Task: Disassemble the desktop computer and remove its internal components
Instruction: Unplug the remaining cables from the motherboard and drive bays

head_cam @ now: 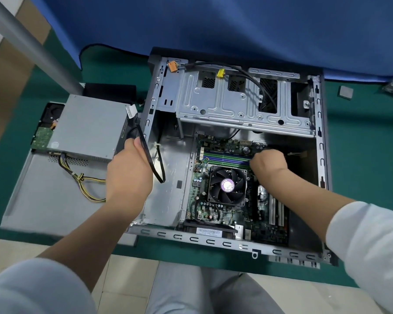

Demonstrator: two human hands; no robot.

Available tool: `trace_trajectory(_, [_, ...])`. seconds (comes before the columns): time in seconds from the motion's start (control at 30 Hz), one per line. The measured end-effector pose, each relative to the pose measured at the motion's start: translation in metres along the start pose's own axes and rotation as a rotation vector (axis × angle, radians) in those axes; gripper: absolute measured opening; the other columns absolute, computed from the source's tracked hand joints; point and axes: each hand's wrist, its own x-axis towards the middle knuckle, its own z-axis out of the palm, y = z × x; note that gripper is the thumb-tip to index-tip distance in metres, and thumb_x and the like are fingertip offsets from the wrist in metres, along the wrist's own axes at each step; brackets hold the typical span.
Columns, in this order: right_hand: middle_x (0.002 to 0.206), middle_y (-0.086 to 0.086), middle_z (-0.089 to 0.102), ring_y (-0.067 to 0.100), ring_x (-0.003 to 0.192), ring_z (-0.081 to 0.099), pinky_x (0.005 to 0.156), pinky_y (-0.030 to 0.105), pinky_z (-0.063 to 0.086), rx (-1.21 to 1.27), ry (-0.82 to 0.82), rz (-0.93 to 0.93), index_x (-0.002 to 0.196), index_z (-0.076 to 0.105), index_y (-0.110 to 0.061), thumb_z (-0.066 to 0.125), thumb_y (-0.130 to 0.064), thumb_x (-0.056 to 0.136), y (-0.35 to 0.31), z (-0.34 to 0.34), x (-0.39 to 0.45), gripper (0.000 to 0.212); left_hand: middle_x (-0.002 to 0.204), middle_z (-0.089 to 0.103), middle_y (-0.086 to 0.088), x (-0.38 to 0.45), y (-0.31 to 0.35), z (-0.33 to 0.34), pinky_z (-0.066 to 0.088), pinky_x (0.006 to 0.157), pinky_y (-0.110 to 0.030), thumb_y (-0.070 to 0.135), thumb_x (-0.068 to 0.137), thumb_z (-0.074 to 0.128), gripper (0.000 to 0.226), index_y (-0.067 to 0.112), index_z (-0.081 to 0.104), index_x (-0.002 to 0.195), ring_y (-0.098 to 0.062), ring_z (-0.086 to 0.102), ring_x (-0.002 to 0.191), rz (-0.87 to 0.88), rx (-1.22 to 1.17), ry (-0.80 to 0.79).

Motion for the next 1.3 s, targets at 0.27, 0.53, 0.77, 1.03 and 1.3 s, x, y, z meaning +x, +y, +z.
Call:
trace_trajectory(0.27, [0.108, 0.011, 0.063, 0.031, 0.097, 0.061, 0.067, 0.031, 0.042, 0.39, 0.048, 0.133, 0.104, 0.061, -0.006, 0.047, -0.001, 0.087, 0.03, 0.004, -0.008, 0.023, 0.061, 0.043, -0.004, -0.001, 0.001, 0.0, 0.035, 0.058, -0.038, 0.032, 0.103, 0.016, 0.037, 0.009, 0.043, 0.092, -0.028, 0.042, 0.059, -0.006, -0.001, 0.004])
trace_trajectory(0.53, [0.123, 0.014, 0.055, 0.03, 0.093, 0.054, 0.083, 0.036, 0.046, 0.535, -0.275, 0.095, 0.126, 0.051, -0.001, 0.035, -0.008, 0.094, 0.023, -0.006, 0.022, 0.037, 0.062, 0.044, -0.004, -0.001, 0.001, 0.0, 0.039, 0.06, -0.04, 0.033, 0.103, 0.015, 0.039, 0.009, 0.043, 0.091, -0.033, 0.048, 0.064, 0.007, -0.02, 0.006])
trace_trajectory(0.77, [0.128, 0.015, 0.054, 0.032, 0.118, 0.051, 0.085, 0.036, 0.039, 0.69, -0.258, 0.133, 0.127, 0.053, -0.006, 0.04, -0.017, 0.095, 0.013, -0.004, 0.031, 0.036, 0.062, 0.045, -0.005, 0.0, 0.002, 0.0, 0.039, 0.061, -0.04, 0.032, 0.103, 0.016, 0.041, 0.007, 0.045, 0.094, -0.033, 0.049, 0.065, 0.002, -0.005, 0.0])
trace_trajectory(1.03, [0.121, 0.018, 0.059, 0.031, 0.107, 0.057, 0.09, 0.033, 0.046, 0.669, -0.216, 0.105, 0.113, 0.06, 0.001, 0.038, -0.006, 0.094, 0.033, 0.002, 0.016, 0.029, 0.06, 0.045, -0.005, 0.0, 0.002, -0.001, 0.036, 0.058, -0.037, 0.031, 0.103, 0.015, 0.04, 0.007, 0.046, 0.096, -0.031, 0.047, 0.06, 0.001, 0.024, -0.002])
trace_trajectory(1.3, [0.113, 0.004, 0.058, 0.026, 0.101, 0.056, 0.072, 0.033, 0.039, 0.423, -0.163, 0.27, 0.116, 0.061, -0.014, 0.042, -0.013, 0.092, 0.005, -0.01, 0.005, 0.03, 0.06, 0.045, -0.005, 0.0, 0.002, -0.001, 0.039, 0.058, -0.039, 0.03, 0.103, 0.015, 0.04, 0.006, 0.047, 0.098, -0.033, 0.051, 0.064, 0.011, 0.041, 0.011])
